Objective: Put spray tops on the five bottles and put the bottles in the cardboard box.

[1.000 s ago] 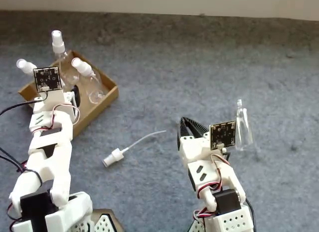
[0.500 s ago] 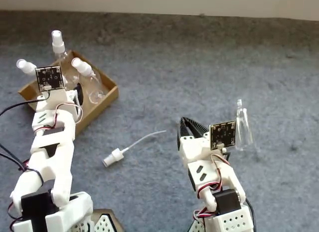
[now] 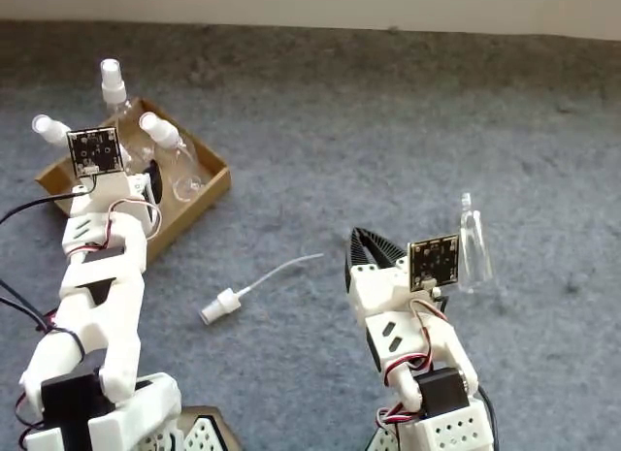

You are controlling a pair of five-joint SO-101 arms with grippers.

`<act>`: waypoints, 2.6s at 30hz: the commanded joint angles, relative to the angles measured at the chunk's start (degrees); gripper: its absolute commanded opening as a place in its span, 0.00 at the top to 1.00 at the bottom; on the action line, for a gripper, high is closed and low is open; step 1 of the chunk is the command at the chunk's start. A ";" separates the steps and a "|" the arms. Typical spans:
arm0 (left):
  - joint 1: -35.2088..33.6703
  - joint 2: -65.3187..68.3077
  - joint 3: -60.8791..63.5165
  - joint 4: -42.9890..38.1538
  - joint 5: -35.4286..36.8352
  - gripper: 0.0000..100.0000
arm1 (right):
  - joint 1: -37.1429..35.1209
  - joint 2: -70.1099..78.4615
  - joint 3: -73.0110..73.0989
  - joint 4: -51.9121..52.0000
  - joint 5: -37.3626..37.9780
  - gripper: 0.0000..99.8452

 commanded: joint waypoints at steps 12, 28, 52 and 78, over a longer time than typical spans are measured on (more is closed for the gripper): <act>1.10 -0.13 -5.41 -1.23 0.88 0.86 | 0.57 -0.57 8.75 0.13 0.62 0.99; 1.10 -0.13 -6.99 -1.14 0.88 0.86 | 0.57 -0.57 8.66 0.13 0.62 0.99; 1.01 9.80 -9.98 -1.23 0.53 0.86 | 0.57 -0.57 8.66 0.22 0.62 0.99; 0.92 9.45 -9.80 -0.97 0.79 0.80 | 0.57 -0.57 8.66 0.22 0.62 0.99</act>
